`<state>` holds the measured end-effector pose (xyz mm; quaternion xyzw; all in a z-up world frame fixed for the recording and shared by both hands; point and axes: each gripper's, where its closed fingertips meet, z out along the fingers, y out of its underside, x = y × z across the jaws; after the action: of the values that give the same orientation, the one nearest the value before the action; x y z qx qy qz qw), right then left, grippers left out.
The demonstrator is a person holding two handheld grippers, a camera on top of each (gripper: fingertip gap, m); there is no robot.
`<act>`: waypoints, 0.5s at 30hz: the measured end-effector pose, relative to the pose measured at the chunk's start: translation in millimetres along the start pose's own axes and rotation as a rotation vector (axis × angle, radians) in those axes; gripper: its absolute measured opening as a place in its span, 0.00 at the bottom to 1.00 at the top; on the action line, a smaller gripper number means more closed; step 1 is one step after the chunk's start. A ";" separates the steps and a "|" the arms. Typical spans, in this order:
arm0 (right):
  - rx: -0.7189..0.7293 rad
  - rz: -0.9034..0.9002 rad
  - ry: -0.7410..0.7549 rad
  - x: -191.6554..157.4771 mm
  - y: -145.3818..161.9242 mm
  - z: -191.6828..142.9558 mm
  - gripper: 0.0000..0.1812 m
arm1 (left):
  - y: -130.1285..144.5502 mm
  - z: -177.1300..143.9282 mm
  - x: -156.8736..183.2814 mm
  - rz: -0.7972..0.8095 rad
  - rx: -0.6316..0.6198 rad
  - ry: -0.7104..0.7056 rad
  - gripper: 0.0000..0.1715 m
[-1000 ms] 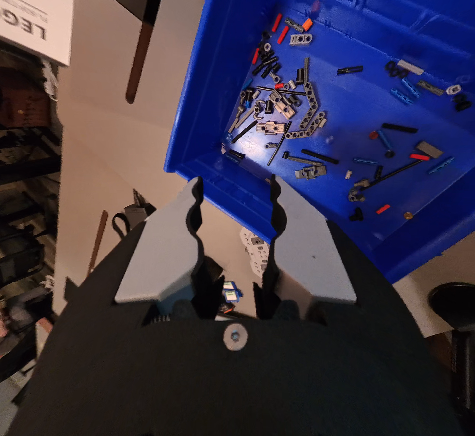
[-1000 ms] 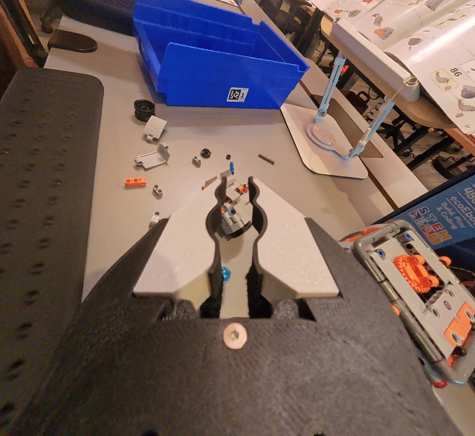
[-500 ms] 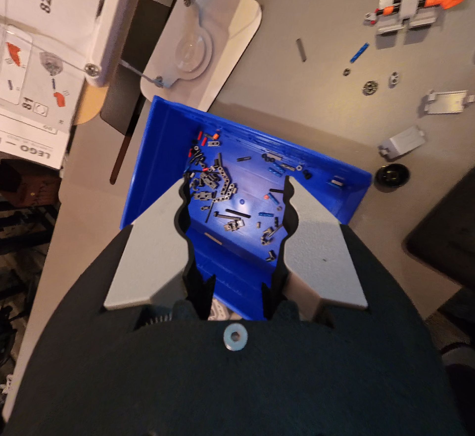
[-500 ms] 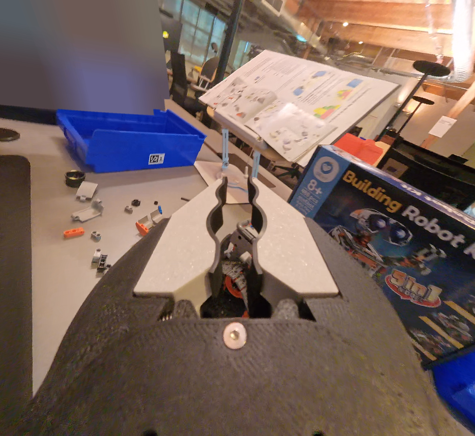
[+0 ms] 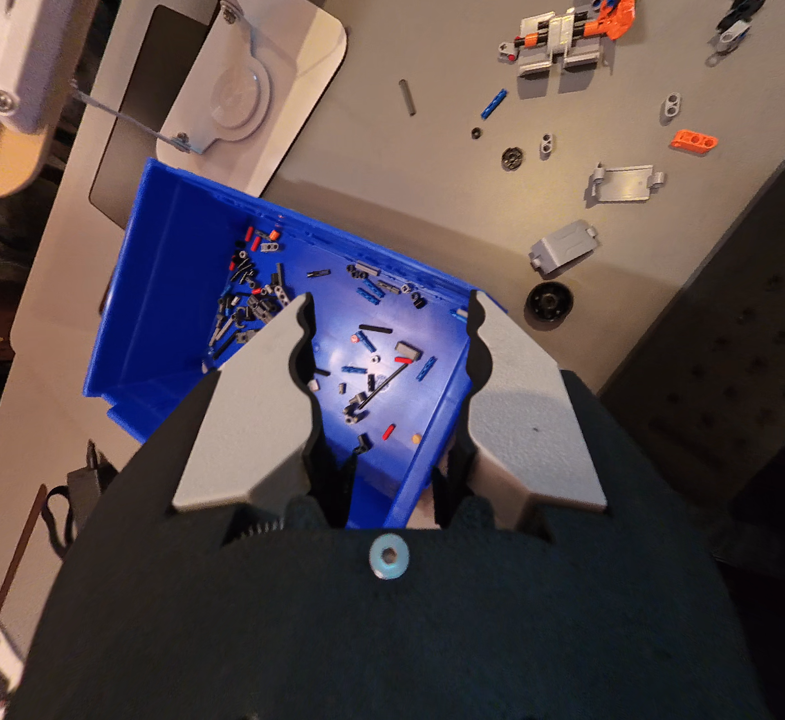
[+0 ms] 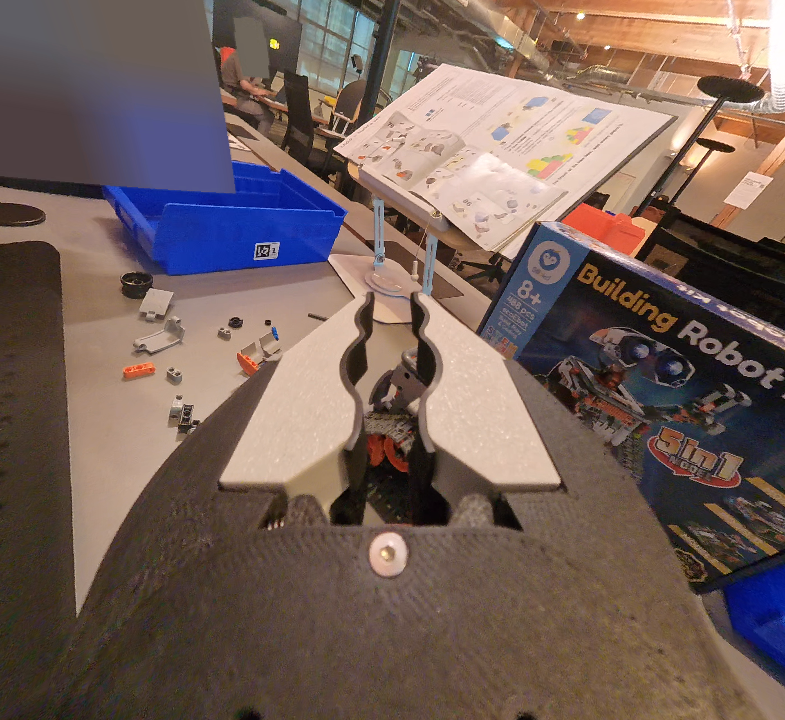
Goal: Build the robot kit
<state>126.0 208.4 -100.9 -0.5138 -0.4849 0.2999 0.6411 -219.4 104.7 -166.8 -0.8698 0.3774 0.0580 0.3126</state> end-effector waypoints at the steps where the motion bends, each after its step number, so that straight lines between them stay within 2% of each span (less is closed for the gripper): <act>1: -0.004 -0.001 -0.003 -0.9 0.8 0.6 0.08 | -2.4 2.5 5.4 -0.004 0.015 0.007 0.40; 8: -0.071 0.020 -0.077 -12.4 14.7 8.4 0.11 | -15.4 20.1 39.2 -0.039 0.104 0.028 0.42; 13: -0.212 -0.019 -0.193 -41.3 43.3 24.9 0.14 | -7.4 27.3 41.1 -0.178 0.170 -0.011 0.45; 15: -0.252 -0.050 -0.225 -51.7 51.2 30.1 0.14 | -9.5 32.9 47.3 -0.247 0.217 0.021 0.44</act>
<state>85.7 188.8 -165.7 -0.5409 -0.6001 0.2764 0.5205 -174.9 99.6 -204.2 -0.8712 0.2751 -0.0312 0.4055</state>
